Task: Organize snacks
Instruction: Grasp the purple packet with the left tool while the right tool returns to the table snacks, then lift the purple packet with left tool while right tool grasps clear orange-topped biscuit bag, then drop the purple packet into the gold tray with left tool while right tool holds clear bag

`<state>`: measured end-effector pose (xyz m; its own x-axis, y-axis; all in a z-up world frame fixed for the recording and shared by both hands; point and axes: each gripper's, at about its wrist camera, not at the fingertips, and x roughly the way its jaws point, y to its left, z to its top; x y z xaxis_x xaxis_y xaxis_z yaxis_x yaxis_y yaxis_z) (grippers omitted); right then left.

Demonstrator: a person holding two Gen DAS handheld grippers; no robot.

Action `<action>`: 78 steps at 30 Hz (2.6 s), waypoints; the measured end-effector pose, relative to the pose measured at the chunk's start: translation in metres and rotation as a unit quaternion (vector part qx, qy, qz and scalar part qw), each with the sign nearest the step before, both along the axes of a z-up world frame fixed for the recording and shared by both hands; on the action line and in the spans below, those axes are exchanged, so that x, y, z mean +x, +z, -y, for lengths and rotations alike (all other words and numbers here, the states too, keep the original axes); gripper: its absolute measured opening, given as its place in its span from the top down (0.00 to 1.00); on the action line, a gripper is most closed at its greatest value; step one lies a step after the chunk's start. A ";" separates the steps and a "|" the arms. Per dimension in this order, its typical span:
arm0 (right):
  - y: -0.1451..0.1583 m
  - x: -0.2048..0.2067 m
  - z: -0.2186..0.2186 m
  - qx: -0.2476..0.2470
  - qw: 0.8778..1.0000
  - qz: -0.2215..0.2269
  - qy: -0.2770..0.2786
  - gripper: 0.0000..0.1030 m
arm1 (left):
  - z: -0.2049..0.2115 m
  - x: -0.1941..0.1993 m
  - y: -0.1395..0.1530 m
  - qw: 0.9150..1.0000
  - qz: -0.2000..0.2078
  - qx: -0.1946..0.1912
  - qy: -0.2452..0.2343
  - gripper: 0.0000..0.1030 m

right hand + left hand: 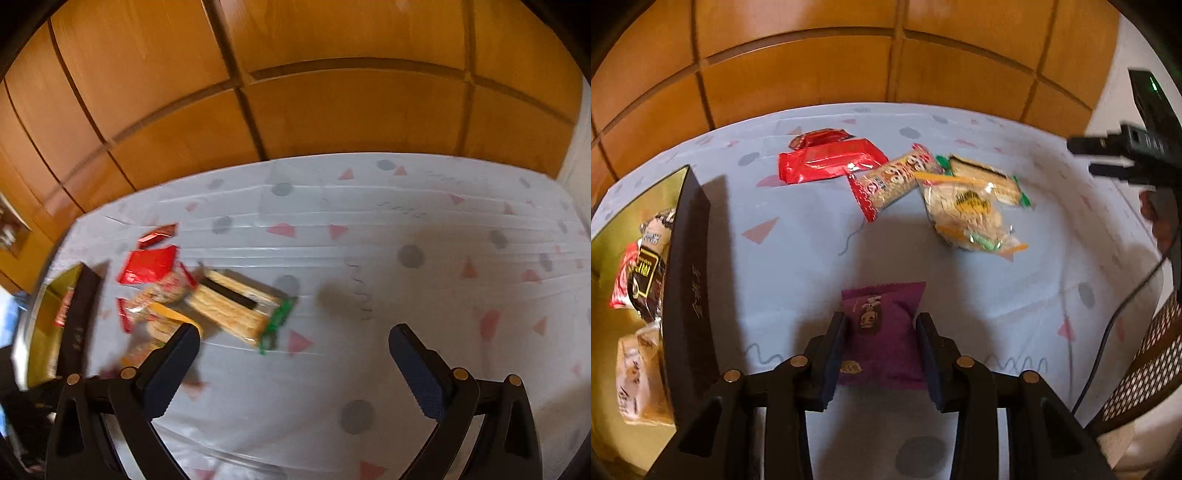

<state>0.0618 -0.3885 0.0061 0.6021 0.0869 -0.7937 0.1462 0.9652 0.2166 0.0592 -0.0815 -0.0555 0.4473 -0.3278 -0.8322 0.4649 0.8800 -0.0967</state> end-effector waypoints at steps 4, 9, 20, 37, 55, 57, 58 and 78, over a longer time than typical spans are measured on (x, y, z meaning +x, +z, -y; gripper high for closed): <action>-0.002 0.002 -0.011 -0.006 1.000 -0.007 0.018 0.00 | 0.008 -0.014 0.004 1.000 0.016 -0.010 -0.006 0.64; -0.006 0.001 -0.010 -0.002 1.000 -0.014 0.020 0.00 | 0.020 -0.024 -0.016 0.999 0.028 0.029 -0.006 0.64; -0.015 0.005 -0.021 -0.019 0.998 -0.039 0.040 0.00 | 0.004 -0.022 -0.020 0.999 0.015 -0.031 0.011 0.64; -0.054 0.029 -0.108 0.036 0.992 -0.093 0.079 0.00 | 0.001 -0.025 -0.018 0.999 0.022 -0.041 0.010 0.64; -0.075 0.003 -0.122 -0.044 0.992 -0.088 0.084 0.53 | 0.001 -0.024 -0.018 0.999 0.022 -0.042 0.012 0.63; -0.076 0.000 -0.118 -0.031 0.993 -0.081 0.081 0.52 | 0.003 -0.024 -0.017 0.999 0.020 -0.037 0.011 0.63; -0.077 0.000 -0.118 -0.029 0.993 -0.078 0.080 0.52 | 0.003 -0.024 -0.017 0.999 0.019 -0.035 0.010 0.63; -0.086 -0.032 -0.130 -0.075 0.993 0.041 0.082 0.47 | -0.017 -0.032 0.035 0.996 0.054 -0.070 0.025 0.74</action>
<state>0.0299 -0.2589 -0.0800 0.6526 0.0739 -0.7541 -0.0272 0.9969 0.0741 0.0277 -0.0645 -0.0204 0.5509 -0.4110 -0.7263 0.4344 0.8844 -0.1709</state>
